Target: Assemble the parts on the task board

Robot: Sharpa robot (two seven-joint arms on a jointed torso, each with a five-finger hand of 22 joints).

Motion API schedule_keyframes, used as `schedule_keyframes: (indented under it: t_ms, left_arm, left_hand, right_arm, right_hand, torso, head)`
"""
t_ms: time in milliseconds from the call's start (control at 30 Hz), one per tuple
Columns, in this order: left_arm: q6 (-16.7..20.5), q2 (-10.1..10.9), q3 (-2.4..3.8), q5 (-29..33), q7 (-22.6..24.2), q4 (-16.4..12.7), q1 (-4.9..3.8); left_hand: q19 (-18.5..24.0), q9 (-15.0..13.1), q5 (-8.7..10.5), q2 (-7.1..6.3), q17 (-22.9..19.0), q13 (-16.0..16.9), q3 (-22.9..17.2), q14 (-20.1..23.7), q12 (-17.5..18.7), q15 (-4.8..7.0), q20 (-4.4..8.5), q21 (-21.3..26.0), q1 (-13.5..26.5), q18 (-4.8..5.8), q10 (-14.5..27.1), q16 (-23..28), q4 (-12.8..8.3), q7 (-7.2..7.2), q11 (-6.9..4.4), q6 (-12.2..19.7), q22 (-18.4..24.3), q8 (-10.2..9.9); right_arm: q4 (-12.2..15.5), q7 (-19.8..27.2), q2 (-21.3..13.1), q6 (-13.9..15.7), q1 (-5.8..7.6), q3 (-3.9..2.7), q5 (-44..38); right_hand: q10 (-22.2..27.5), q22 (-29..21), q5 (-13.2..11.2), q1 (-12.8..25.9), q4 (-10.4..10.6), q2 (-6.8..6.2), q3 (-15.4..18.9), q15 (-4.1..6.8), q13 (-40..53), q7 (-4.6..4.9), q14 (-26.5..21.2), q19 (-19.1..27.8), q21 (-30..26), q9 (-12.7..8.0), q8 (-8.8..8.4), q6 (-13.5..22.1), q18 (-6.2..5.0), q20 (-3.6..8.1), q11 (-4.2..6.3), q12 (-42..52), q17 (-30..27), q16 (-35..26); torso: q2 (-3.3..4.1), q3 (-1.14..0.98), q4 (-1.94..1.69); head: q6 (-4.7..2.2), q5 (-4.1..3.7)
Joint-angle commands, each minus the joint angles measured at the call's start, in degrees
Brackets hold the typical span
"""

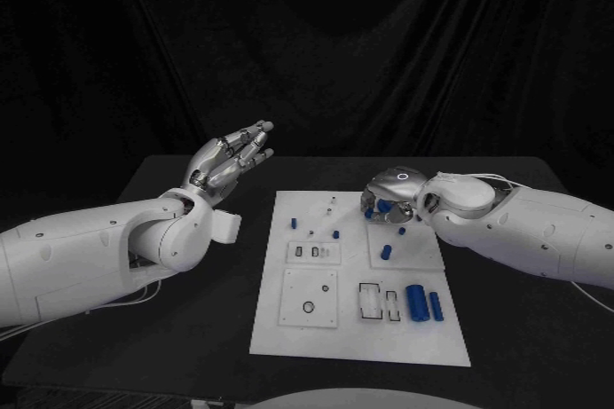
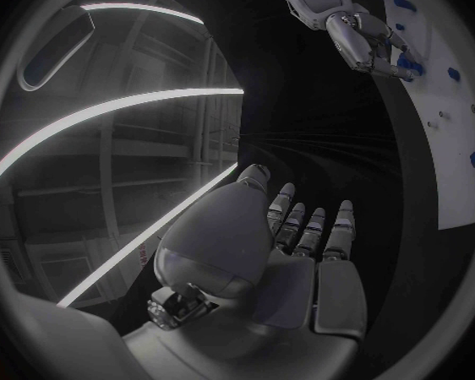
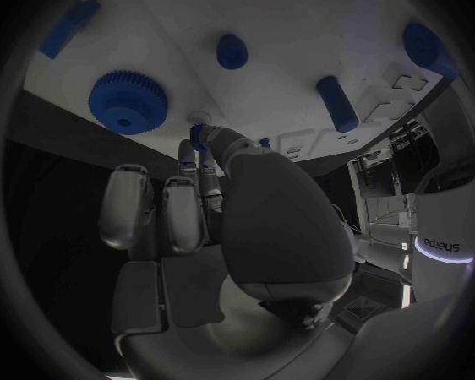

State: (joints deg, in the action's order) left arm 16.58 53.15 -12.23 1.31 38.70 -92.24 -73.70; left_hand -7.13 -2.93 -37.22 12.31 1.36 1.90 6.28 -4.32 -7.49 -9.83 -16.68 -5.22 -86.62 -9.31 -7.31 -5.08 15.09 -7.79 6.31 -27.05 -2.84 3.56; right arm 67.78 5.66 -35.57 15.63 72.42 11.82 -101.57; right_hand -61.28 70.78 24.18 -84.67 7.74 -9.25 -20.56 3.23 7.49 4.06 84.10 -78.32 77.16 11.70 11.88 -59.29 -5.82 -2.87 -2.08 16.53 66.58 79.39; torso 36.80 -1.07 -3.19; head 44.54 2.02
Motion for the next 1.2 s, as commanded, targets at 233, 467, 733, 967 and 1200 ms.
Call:
schedule_keyframes:
  t_ms: [233,467,733,967,1200]
  left_arm:
    - [-0.48,0.44,0.06,-0.09,1.7,-0.25,0.03]
    - [-0.48,0.16,0.07,-0.09,1.44,-0.23,0.03]
    - [-0.62,0.04,0.07,-0.09,1.3,-0.31,0.02]
    - [-0.83,-0.08,0.07,-0.09,1.26,-0.16,0.02]
    - [-1.02,-0.17,0.07,-0.09,1.15,-0.13,0.02]
  left_hand:
    - [-0.39,-0.08,-0.25,-0.06,0.1,0.09,-0.37,-0.14,-0.25,-0.44,-0.06,-0.29,-0.52,-0.62,-0.04,-0.3,-0.13,-0.08,0.28,-0.3,-0.1,0.32]
    - [-0.44,-0.11,-0.26,-0.14,0.1,0.11,-0.45,-0.15,-0.34,-0.45,-0.07,-0.32,-0.58,-0.6,-0.11,-0.31,-0.18,-0.09,0.29,-0.56,-0.11,0.38]
    - [-0.44,-0.11,-0.26,-0.14,0.1,0.11,-0.45,-0.15,-0.34,-0.45,-0.07,-0.32,-0.58,-0.6,-0.11,-0.31,-0.18,-0.09,0.29,-0.56,-0.11,0.38]
    - [-0.46,-0.12,-0.28,-0.2,0.1,0.11,-0.53,-0.16,-0.38,-0.45,-0.07,-0.33,-0.65,-0.59,-0.13,-0.33,-0.24,-0.11,0.31,-0.7,-0.11,0.43]
    - [-0.46,-0.12,-0.28,-0.2,0.1,0.11,-0.53,-0.16,-0.38,-0.45,-0.07,-0.33,-0.65,-0.59,-0.13,-0.33,-0.24,-0.11,0.31,-0.7,-0.11,0.43]
  right_arm:
    - [2.0,1.44,0.01,4.48,2.58,-0.04,3.36]
    - [-0.75,1.09,3.64,2.47,3.88,-0.05,5.02]
    - [-5.89,0.39,8.43,0.66,3.59,-0.05,5.34]
    - [-10.04,0.2,11.79,1.11,2.69,-0.05,5.4]
    - [-13.16,-0.26,14.07,1.12,2.04,-0.05,5.42]
  right_hand:
    - [-0.49,0.16,-0.14,-0.13,-0.12,-0.36,-0.21,0.44,0.16,0.02,1.67,-0.13,0.39,0.47,0.18,-0.26,1.04,0.18,-0.06,0.28,0.12,0.01]
    - [-0.39,0.17,-0.82,0.24,-0.05,-0.38,-0.27,0.36,0.16,0.1,1.65,-0.08,0.34,0.68,0.04,0.02,1.04,0.13,-0.17,0.17,0.04,-0.04]
    - [-0.17,0.08,-1.4,0.76,0.1,-0.34,-0.32,0.21,0.15,0.24,1.52,0.07,0.19,0.93,-0.11,0.29,1.01,0.03,-0.38,-0.01,-0.29,-0.23]
    - [0.04,0.18,-1.55,0.87,0.09,-0.33,-0.39,0.14,0.12,0.29,1.46,0.07,0.2,1.01,-0.24,0.53,1.03,-0.03,-0.45,-0.14,-0.32,-0.27]
    - [0.33,0.17,-1.66,0.93,-0.02,-0.33,-0.52,0.04,0.09,0.37,1.38,0.19,0.12,1.12,-0.47,0.9,1.02,-0.12,-0.55,-0.31,-0.34,-0.3]
  torso:
    - [-0.06,0.03,0.05]
    - [-0.04,0.04,-0.1]
    - [0.08,0.12,-0.1]
    - [0.51,0.13,-0.06]
    - [0.51,0.18,-0.09]
  head:
    - [0.3,0.6]
    - [0.42,0.54]
    - [0.56,0.84]
    - [0.16,0.78]
    - [0.16,0.71]
